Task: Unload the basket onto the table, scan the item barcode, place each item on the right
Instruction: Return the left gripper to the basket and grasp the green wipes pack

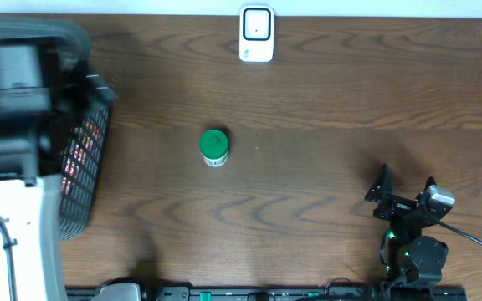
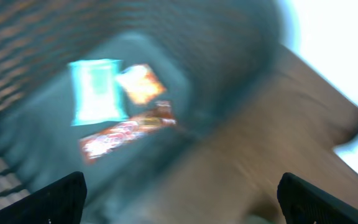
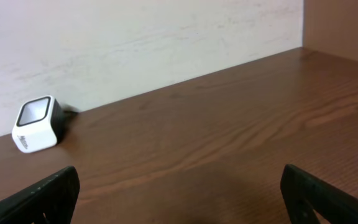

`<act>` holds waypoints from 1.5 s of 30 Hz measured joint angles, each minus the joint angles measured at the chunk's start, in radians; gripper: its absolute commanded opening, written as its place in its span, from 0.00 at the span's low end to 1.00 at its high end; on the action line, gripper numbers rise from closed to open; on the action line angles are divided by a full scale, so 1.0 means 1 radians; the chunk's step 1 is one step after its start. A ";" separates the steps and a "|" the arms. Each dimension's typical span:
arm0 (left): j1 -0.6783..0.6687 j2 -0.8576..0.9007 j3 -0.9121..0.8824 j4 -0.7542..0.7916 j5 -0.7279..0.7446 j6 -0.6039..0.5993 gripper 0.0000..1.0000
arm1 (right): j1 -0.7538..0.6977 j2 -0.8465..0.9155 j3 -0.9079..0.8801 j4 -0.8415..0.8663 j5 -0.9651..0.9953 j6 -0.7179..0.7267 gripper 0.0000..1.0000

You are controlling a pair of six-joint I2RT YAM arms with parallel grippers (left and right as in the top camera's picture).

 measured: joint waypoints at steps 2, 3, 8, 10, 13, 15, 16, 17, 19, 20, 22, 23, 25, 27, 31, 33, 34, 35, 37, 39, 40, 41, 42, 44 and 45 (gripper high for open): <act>0.093 0.007 -0.014 -0.013 0.002 -0.001 0.98 | 0.000 0.000 0.000 0.000 0.000 0.000 0.99; 0.135 0.010 -0.023 -0.012 0.005 -0.004 0.98 | 0.000 0.000 0.000 0.000 0.000 0.000 0.99; 0.303 0.047 -0.069 0.012 0.011 -0.029 0.98 | 0.000 0.000 0.000 0.000 0.000 0.000 0.99; 0.356 0.077 -0.079 0.018 0.011 -0.035 0.98 | 0.000 0.000 0.000 0.000 0.000 0.000 0.99; 0.430 0.151 -0.101 0.031 0.012 -0.050 0.98 | 0.000 0.000 0.000 0.000 0.000 0.000 0.99; 0.455 0.198 -0.124 0.065 0.018 -0.051 0.98 | 0.000 0.000 0.000 0.000 0.000 0.000 0.99; 0.465 0.224 -0.140 0.084 0.023 -0.051 0.98 | 0.000 0.000 0.000 0.000 0.000 0.000 0.99; 0.476 0.257 -0.163 0.109 0.029 -0.051 0.98 | 0.000 0.000 0.000 0.000 0.000 0.000 0.99; 0.486 0.307 -0.199 0.145 0.037 -0.051 0.98 | 0.000 0.000 0.000 0.000 0.000 0.000 0.99; 0.491 0.329 -0.217 0.162 0.041 -0.051 0.98 | 0.000 0.000 0.000 0.000 0.000 0.000 0.99; 0.496 0.380 -0.253 0.208 0.046 -0.052 0.98 | 0.000 0.000 0.000 0.000 0.000 0.000 0.99; 0.496 0.407 -0.272 0.241 0.051 -0.053 0.98 | 0.000 0.000 0.000 0.000 0.000 0.000 0.99; 0.496 0.447 -0.302 0.292 0.057 -0.053 0.98 | 0.000 0.000 0.000 0.000 0.000 0.000 0.99; 0.496 0.476 -0.323 0.336 0.061 -0.053 0.98 | 0.000 0.000 0.000 0.000 0.000 0.000 0.99; 0.496 0.524 -0.355 0.414 0.066 -0.053 0.98 | 0.000 0.000 0.000 0.000 0.000 0.000 0.99; 0.496 0.542 -0.365 0.448 0.068 -0.053 0.98 | 0.000 0.000 0.000 0.000 0.000 0.000 0.99; 0.496 0.548 -0.370 0.467 0.068 -0.053 0.98 | 0.000 0.000 0.000 0.000 0.000 0.000 0.99; 0.496 0.554 -0.375 0.484 0.068 -0.053 0.98 | 0.000 0.000 0.000 0.000 0.000 0.000 0.99; 0.496 0.567 -0.382 0.504 0.068 -0.053 0.98 | 0.000 0.000 0.000 0.000 0.000 0.000 0.99; 0.496 0.581 -0.385 0.521 0.071 -0.053 0.98 | 0.000 0.000 0.000 0.000 0.000 0.000 0.99; 0.496 0.586 -0.386 0.528 0.075 -0.053 0.98 | 0.000 0.000 0.000 0.000 0.000 0.000 0.99; 0.496 0.589 -0.386 0.533 0.077 -0.053 0.97 | 0.000 0.000 0.000 0.000 0.000 0.000 0.99; 0.496 0.591 -0.386 0.536 0.080 -0.053 0.83 | 0.000 0.000 0.000 0.000 0.000 0.000 0.99; 0.496 0.596 -0.386 0.541 0.085 -0.057 0.36 | 0.000 0.000 0.000 0.000 0.000 0.000 0.99; 0.496 0.599 -0.386 0.546 0.087 -0.055 0.19 | 0.000 0.000 0.000 0.000 0.000 0.000 0.99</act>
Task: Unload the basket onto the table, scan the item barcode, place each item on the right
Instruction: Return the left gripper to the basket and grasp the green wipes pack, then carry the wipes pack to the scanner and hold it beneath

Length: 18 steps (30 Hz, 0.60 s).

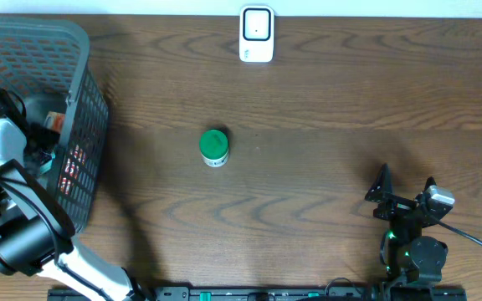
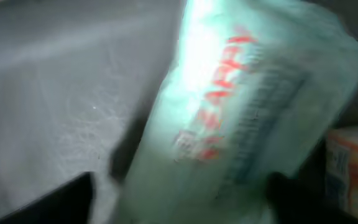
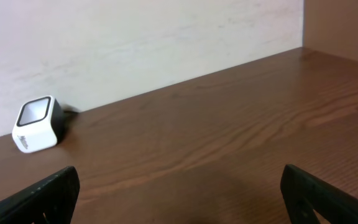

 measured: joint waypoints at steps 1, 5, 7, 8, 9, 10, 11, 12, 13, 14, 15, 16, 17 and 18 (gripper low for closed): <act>0.000 0.002 0.000 0.001 -0.001 -0.002 0.09 | 0.000 0.000 0.000 0.000 0.000 0.000 0.99; -0.002 -0.006 0.002 -0.006 -0.002 0.001 0.07 | 0.000 0.000 0.000 0.000 0.000 0.000 0.99; -0.002 -0.006 0.003 -0.009 -0.002 0.001 0.07 | 0.000 0.000 0.000 0.000 0.000 0.000 0.99; -0.002 -0.007 0.003 -0.011 -0.003 0.001 0.07 | 0.000 0.000 0.000 0.000 0.000 0.000 0.99; -0.002 -0.010 0.003 -0.016 -0.005 0.001 0.07 | 0.000 0.000 0.000 0.000 0.000 0.000 0.99; -0.002 -0.014 0.002 -0.026 -0.006 0.001 0.07 | 0.000 0.000 0.000 0.000 0.000 0.000 0.99; 0.000 -0.026 -0.005 -0.043 -0.005 0.001 0.07 | 0.000 0.000 0.000 0.000 0.000 0.000 0.99; 0.000 -0.032 -0.008 -0.052 -0.005 0.001 0.07 | 0.000 0.000 0.000 0.000 0.000 0.000 0.99; 0.000 -0.047 -0.018 -0.063 -0.006 0.001 0.07 | 0.000 0.000 0.000 0.000 0.000 0.000 0.99; 0.000 -0.068 -0.031 -0.071 -0.005 0.001 0.07 | 0.000 0.000 0.000 0.000 0.000 0.000 0.99; 0.000 -0.096 -0.043 -0.078 -0.005 0.001 0.07 | 0.000 0.000 0.000 0.000 0.000 0.000 0.99; 0.000 -0.132 -0.052 -0.085 -0.005 0.001 0.07 | 0.000 0.000 0.000 0.000 0.000 0.000 0.99; 0.000 -0.174 -0.056 -0.089 -0.006 0.001 0.07 | 0.000 0.000 0.000 0.000 0.000 0.000 0.99; 0.000 -0.227 -0.057 -0.087 -0.008 0.001 0.07 | 0.000 0.000 0.000 0.000 0.000 0.000 0.99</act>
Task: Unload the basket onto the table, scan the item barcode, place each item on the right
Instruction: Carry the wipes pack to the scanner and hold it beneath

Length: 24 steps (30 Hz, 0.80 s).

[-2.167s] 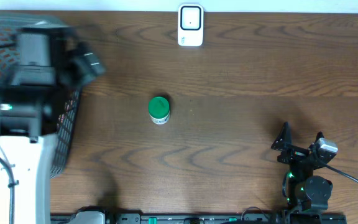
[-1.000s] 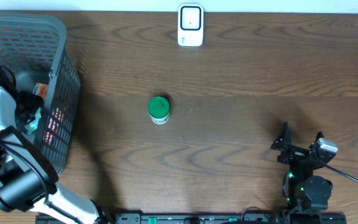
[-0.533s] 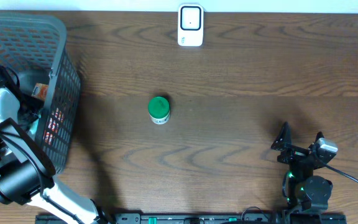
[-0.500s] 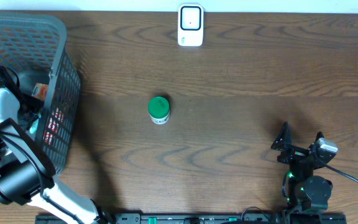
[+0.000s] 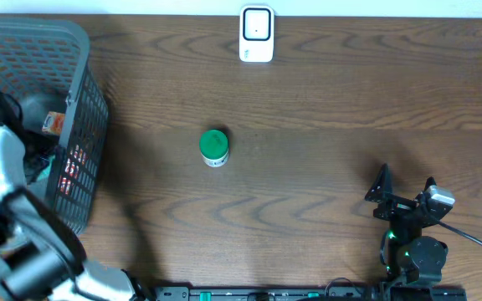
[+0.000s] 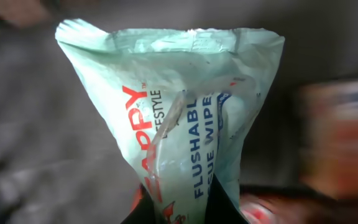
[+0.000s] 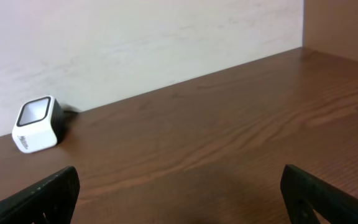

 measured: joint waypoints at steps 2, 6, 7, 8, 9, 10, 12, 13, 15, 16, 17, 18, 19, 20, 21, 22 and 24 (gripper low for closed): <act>0.000 -0.130 0.001 0.006 -0.003 0.000 0.07 | 0.000 0.000 0.000 0.000 0.000 0.000 0.99; 0.000 -0.412 0.011 0.005 -0.016 -0.001 0.08 | 0.000 0.000 0.000 0.000 0.000 0.000 0.99; 0.000 -0.475 0.014 0.001 -0.016 -0.004 0.08 | 0.000 0.000 0.000 0.000 0.000 0.000 0.99; -0.002 -0.534 0.016 -0.004 -0.010 -0.008 0.07 | 0.000 0.000 0.000 0.000 0.000 0.000 0.99; -0.005 -0.593 0.018 -0.008 0.005 -0.013 0.07 | 0.000 0.000 0.000 0.000 0.000 0.000 0.99; -0.009 -0.626 0.018 -0.010 0.022 -0.015 0.07 | 0.000 0.000 0.000 0.000 0.000 0.000 0.99; -0.040 -0.701 0.018 -0.013 0.099 -0.015 0.07 | 0.000 0.000 0.000 0.000 0.000 0.000 0.99; -0.068 -0.728 0.018 -0.015 0.147 -0.015 0.07 | 0.000 0.000 0.000 0.000 0.000 0.000 0.99; -0.152 -0.758 0.018 -0.018 0.247 -0.015 0.07 | 0.000 0.000 0.000 0.000 0.000 0.000 0.99; -0.206 -0.762 0.018 -0.019 0.295 -0.016 0.07 | 0.000 0.000 0.000 0.000 0.000 0.000 0.99; -0.260 -0.759 0.018 -0.019 0.343 -0.016 0.07 | 0.000 0.000 0.000 0.000 0.000 0.000 0.99; -0.331 -0.747 0.018 -0.017 0.385 -0.016 0.07 | 0.000 0.000 0.000 0.000 0.000 0.000 0.99; -0.405 -0.729 0.018 -0.009 0.426 -0.015 0.08 | 0.000 0.000 0.000 0.000 0.000 0.000 0.99; -0.480 -0.706 0.018 0.006 0.467 -0.014 0.08 | 0.000 0.000 0.000 0.000 0.000 0.000 0.99; -0.554 -0.679 0.018 0.026 0.507 -0.010 0.08 | 0.000 0.000 0.000 0.000 0.000 0.000 0.99; -0.626 -0.643 0.018 0.046 0.541 -0.006 0.07 | 0.000 0.000 0.000 0.000 0.000 0.000 0.99; -0.763 -0.561 0.018 0.091 0.607 0.003 0.08 | 0.000 0.000 0.000 0.000 0.000 0.000 0.99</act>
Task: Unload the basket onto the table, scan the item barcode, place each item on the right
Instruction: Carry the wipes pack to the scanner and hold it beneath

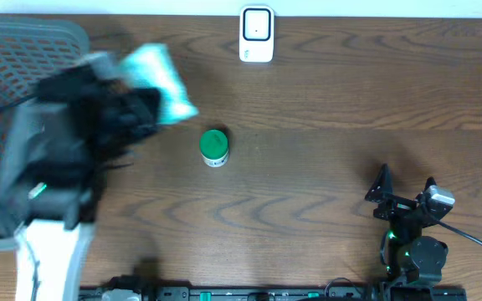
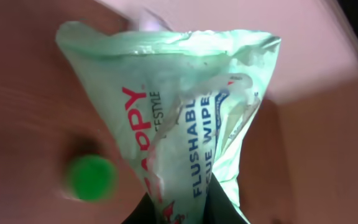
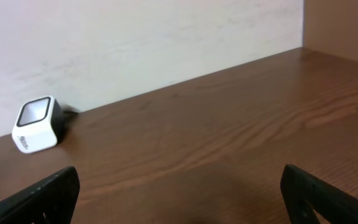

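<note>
My left gripper is shut on a pale green pack of flushable wipes, held above the table just right of the basket; overhead the wipes pack looks blurred. The white barcode scanner sits at the table's far edge, its window up; the right wrist view has the scanner at left. My right gripper stands open and empty near the front right corner, seen overhead as the right gripper.
A grey mesh basket stands at the left edge, partly hidden by my left arm. A green-capped jar stands mid-table, left of centre; the left wrist view catches its cap below the pack.
My left gripper, then down in the basket shut on the wipes pack, now holds the pack outside the basket above the table. The right arm has not moved.
My left gripper first hung open above the basket of packets. Then it was low inside, close to the green wipes pack. Then it was shut on the pack in the basket. Now the pack is out over the table near the jar.
</note>
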`<act>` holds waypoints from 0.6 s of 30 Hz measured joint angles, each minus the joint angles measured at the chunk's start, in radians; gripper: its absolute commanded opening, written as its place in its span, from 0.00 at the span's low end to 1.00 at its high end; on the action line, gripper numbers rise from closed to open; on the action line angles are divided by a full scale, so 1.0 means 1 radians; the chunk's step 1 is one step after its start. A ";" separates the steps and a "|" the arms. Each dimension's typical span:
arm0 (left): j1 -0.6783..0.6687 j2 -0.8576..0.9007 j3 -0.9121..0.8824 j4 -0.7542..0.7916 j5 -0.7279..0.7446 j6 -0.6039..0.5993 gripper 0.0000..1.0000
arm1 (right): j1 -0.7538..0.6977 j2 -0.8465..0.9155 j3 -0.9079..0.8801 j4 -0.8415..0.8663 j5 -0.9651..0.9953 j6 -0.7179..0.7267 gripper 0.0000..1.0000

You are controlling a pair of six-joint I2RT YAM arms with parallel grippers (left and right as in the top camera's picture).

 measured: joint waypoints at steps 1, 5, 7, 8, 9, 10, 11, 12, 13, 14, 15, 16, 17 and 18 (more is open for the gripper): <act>-0.059 0.045 0.000 0.025 0.032 0.003 0.07 | 0.000 0.000 0.000 0.000 0.000 0.000 0.99; -0.219 0.227 0.000 0.117 0.179 0.008 0.07 | 0.000 0.000 0.000 0.000 0.000 0.000 0.99; -0.251 0.312 0.000 0.160 0.269 0.008 0.07 | 0.000 0.000 0.000 0.000 0.000 0.000 0.99; -0.262 0.386 0.000 0.199 0.369 0.008 0.07 | 0.000 0.000 0.000 0.000 0.001 0.000 0.99; -0.266 0.404 0.000 0.204 0.389 0.008 0.07 | 0.000 0.000 0.000 0.000 0.001 0.000 0.99; -0.267 0.452 -0.001 0.233 0.464 0.005 0.08 | 0.000 0.000 0.000 0.000 0.000 0.000 0.99; -0.267 0.502 -0.001 0.270 0.537 0.003 0.08 | 0.000 0.000 0.000 0.000 0.001 0.000 0.99; -0.268 0.550 -0.001 0.304 0.612 0.003 0.08 | 0.000 0.000 0.000 0.000 0.001 0.000 0.99; -0.267 0.587 -0.001 0.323 0.665 0.003 0.07 | 0.000 0.000 0.000 0.000 0.000 0.000 0.99; -0.267 0.630 -0.001 0.332 0.724 -0.001 0.08 | 0.000 0.000 0.000 0.000 0.000 0.000 0.99; -0.267 0.668 -0.001 0.334 0.774 -0.012 0.07 | 0.000 0.000 0.000 0.000 0.001 0.000 0.99; -0.267 0.702 -0.001 0.335 0.818 -0.029 0.07 | 0.000 0.000 0.000 0.000 0.000 0.000 0.99; -0.267 0.735 -0.001 0.335 0.860 -0.056 0.07 | 0.000 0.000 0.000 0.000 0.001 0.000 0.99; -0.267 0.757 -0.001 0.336 0.888 -0.077 0.07 | 0.000 0.000 0.000 0.000 0.000 0.000 0.99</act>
